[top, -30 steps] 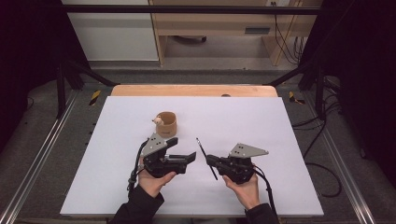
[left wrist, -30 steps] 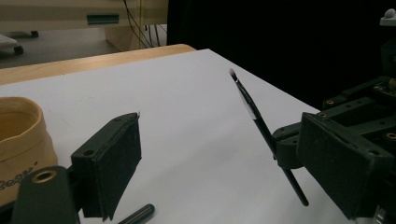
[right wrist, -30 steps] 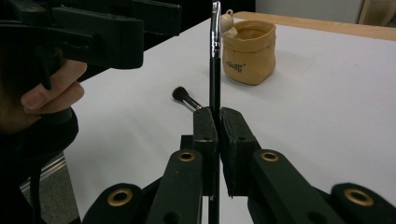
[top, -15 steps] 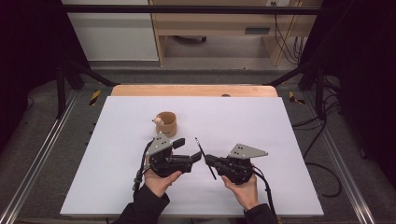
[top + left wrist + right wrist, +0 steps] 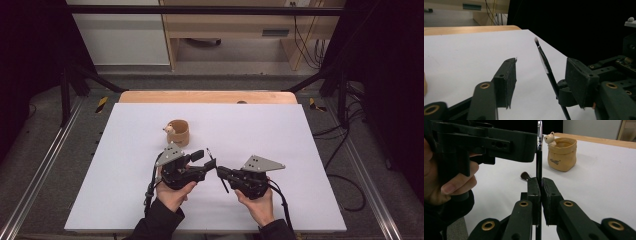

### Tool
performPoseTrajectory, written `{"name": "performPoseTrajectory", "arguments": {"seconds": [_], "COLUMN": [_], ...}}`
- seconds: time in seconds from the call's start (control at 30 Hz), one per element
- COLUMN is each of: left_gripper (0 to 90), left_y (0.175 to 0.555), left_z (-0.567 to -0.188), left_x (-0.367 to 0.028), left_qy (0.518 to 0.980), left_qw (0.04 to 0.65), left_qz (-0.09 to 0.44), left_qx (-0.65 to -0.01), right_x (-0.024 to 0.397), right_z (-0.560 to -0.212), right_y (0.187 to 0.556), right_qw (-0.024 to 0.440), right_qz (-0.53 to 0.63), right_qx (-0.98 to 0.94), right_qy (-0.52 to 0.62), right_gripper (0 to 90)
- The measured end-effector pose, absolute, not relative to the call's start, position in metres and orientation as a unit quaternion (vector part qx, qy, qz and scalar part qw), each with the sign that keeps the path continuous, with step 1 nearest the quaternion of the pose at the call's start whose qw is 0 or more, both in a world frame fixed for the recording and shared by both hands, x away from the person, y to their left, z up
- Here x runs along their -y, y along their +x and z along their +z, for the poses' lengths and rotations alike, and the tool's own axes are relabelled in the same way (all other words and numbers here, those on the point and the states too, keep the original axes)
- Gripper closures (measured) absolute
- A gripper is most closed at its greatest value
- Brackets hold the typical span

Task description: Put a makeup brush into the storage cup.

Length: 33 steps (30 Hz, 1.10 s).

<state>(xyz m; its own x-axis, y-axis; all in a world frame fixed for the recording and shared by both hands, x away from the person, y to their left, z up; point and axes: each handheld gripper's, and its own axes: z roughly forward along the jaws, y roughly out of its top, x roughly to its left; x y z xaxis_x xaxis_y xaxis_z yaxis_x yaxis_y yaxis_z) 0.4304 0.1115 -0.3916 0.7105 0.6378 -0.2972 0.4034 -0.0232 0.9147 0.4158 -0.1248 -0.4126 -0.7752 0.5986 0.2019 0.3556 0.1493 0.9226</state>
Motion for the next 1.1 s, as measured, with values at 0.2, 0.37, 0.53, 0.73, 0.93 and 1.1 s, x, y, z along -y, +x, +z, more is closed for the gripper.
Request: {"name": "performPoseTrajectory", "arguments": {"seconds": [0.2, 0.37, 0.53, 0.73, 0.93, 1.1], "left_gripper": [52.4, 61.1, 67.3, 72.3, 77.6, 80.3], "left_y": [0.4303, 0.4301, 0.4294, 0.4279, 0.4273, 0.4261], "left_z": [-0.3937, -0.3953, -0.3956, -0.3959, -0.3966, -0.3961], "left_x": [-0.1101, -0.1099, -0.1105, -0.1092, -0.1087, -0.1086], "left_qy": [0.711, 0.706, 0.702, 0.701, 0.698, 0.696], "left_qw": [0.590, 0.593, 0.596, 0.597, 0.597, 0.601], "left_qz": [0.086, 0.077, 0.074, 0.073, 0.070, 0.067], "left_qx": [-0.373, -0.379, -0.383, -0.383, -0.388, -0.387], "right_x": [0.1223, 0.1205, 0.1187, 0.1168, 0.1162, 0.1150], "right_z": [-0.4135, -0.4142, -0.4145, -0.4149, -0.4151, -0.4156], "right_y": [0.4150, 0.4144, 0.4138, 0.4133, 0.4131, 0.4130], "right_qw": [0.109, 0.110, 0.109, 0.108, 0.107, 0.108], "right_qz": [0.572, 0.574, 0.574, 0.574, 0.575, 0.576], "right_qx": [-0.749, -0.748, -0.748, -0.749, -0.749, -0.749], "right_qy": [0.316, 0.315, 0.314, 0.312, 0.311, 0.310], "right_gripper": [85.8, 85.8, 85.8, 85.8, 85.8, 85.8]}}
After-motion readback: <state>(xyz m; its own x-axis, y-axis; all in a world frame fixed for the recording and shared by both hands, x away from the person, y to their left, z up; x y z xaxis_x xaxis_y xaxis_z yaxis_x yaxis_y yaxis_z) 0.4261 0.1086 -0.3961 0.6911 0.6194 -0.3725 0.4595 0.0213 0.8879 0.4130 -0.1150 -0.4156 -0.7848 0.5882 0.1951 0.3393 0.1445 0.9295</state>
